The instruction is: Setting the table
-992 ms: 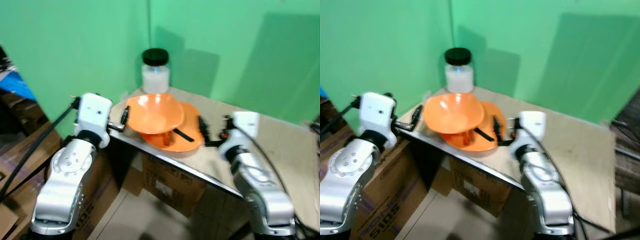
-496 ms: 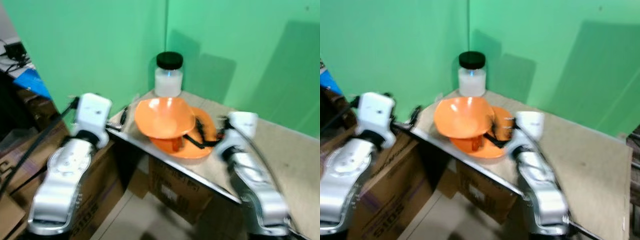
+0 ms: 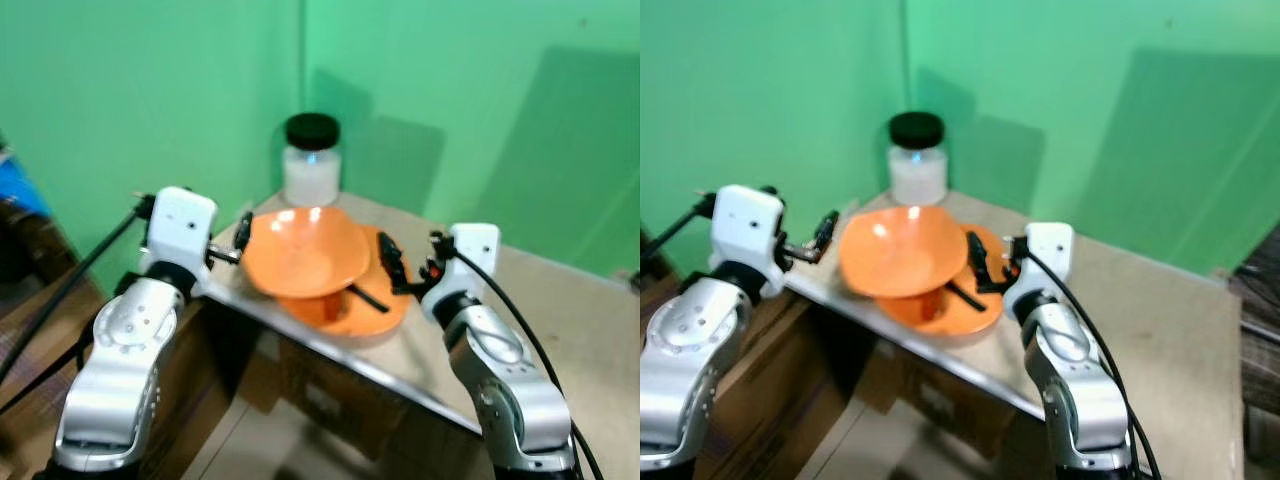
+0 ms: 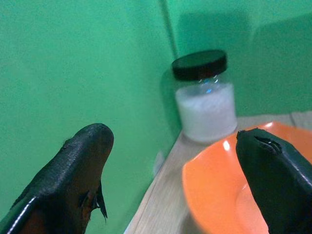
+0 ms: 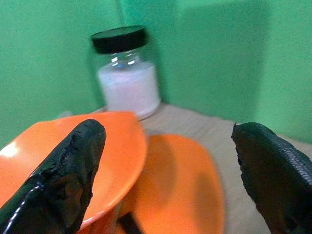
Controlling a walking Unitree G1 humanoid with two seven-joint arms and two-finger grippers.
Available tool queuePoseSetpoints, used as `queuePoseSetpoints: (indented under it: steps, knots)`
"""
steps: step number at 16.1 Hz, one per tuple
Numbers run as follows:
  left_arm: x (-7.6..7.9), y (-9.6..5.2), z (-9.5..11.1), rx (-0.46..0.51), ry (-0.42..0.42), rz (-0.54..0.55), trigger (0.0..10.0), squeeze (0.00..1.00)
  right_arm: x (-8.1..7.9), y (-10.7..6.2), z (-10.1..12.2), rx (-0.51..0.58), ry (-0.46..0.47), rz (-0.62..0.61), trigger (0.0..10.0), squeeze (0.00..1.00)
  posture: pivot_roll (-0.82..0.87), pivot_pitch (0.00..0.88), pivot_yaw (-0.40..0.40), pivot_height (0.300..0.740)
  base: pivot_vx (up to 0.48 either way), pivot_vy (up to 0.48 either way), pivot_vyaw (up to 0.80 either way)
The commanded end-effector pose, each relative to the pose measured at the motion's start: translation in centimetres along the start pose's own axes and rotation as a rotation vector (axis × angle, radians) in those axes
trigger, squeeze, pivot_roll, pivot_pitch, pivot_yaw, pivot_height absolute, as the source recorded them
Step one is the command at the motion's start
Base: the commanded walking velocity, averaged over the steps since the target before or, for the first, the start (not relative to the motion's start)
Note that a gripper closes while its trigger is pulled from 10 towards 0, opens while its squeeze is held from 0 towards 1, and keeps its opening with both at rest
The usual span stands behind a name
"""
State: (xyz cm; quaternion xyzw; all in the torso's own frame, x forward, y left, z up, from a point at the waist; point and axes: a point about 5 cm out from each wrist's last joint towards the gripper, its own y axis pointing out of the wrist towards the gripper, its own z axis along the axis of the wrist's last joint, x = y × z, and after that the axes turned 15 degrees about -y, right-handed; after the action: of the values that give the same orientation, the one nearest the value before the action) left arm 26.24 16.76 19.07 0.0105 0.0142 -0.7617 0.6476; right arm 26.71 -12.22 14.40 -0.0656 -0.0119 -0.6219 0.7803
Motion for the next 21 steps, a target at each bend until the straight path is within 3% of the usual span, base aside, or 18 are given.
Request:
queuePoseSetpoints:
  steps: [1, 7, 10, 11, 12, 14, 17, 18, 21]
  knots:
    - [0.5, 0.1, 0.2, 0.003, 0.003, -0.020, 10.0, 0.00, 0.9, -0.1, 0.0, -0.001, -0.009, -0.036, 10.0, 0.00, -0.01, 0.000, 0.007, 0.740, 0.262, 0.000, 0.00]
    - [0.3, 0.1, 0.2, -0.001, 0.014, -0.017, 10.0, 0.00, 0.8, 0.0, 0.1, 0.002, -0.005, -0.031, 10.0, 0.00, -0.01, 0.000, 0.007, 0.740, 0.260, 0.000, 0.00]
    - [0.1, 0.1, -0.3, -0.034, 0.098, -0.054, 10.0, 0.00, 0.3, 0.5, 0.1, -0.061, 0.045, 0.064, 10.0, 0.00, -0.02, 0.000, 0.003, 0.740, 0.000, 0.000, 0.00]
    - [0.0, 0.2, -0.5, -0.038, 0.103, -0.058, 10.0, 0.00, 0.2, 0.8, 0.4, -0.072, 0.082, 0.105, 10.0, 0.19, -0.02, 0.000, 0.003, 0.740, 0.000, 0.000, 0.00]
    - [-0.1, 0.3, -0.5, -0.043, 0.101, -0.058, 10.0, 0.00, 0.3, 1.1, 0.8, -0.063, 0.093, 0.122, 10.0, 1.00, -0.02, 0.000, 0.003, 0.740, 0.000, 0.000, 0.00]
    - [-0.4, 0.4, -0.9, -0.067, 0.108, -0.082, 10.0, 0.00, 0.5, 2.3, 1.5, -0.064, 0.123, 0.175, 10.0, 1.00, -0.04, 0.000, 0.010, 0.740, 0.000, 0.000, 0.00]
    - [-0.5, 0.2, -0.6, -0.069, 0.103, -0.182, 10.0, 0.00, 0.3, 3.9, 1.5, -0.242, 0.159, 0.258, 10.0, 1.00, -0.05, 0.000, 0.009, 0.740, 0.000, 0.000, 0.00]
    - [-0.9, 0.1, -0.5, -0.069, 0.099, -0.197, 10.0, 0.00, 0.1, 4.1, 1.6, -0.295, 0.169, 0.305, 10.0, 0.00, -0.05, 0.000, 0.010, 0.740, 0.000, 0.000, 0.00]
    - [-2.0, -0.7, -0.2, -0.097, 0.093, -0.278, 10.0, 0.00, -0.7, 5.1, 1.8, -0.409, 0.231, 0.387, 10.0, 0.00, -0.05, 0.000, 0.005, 0.740, 0.000, 0.000, 0.00]
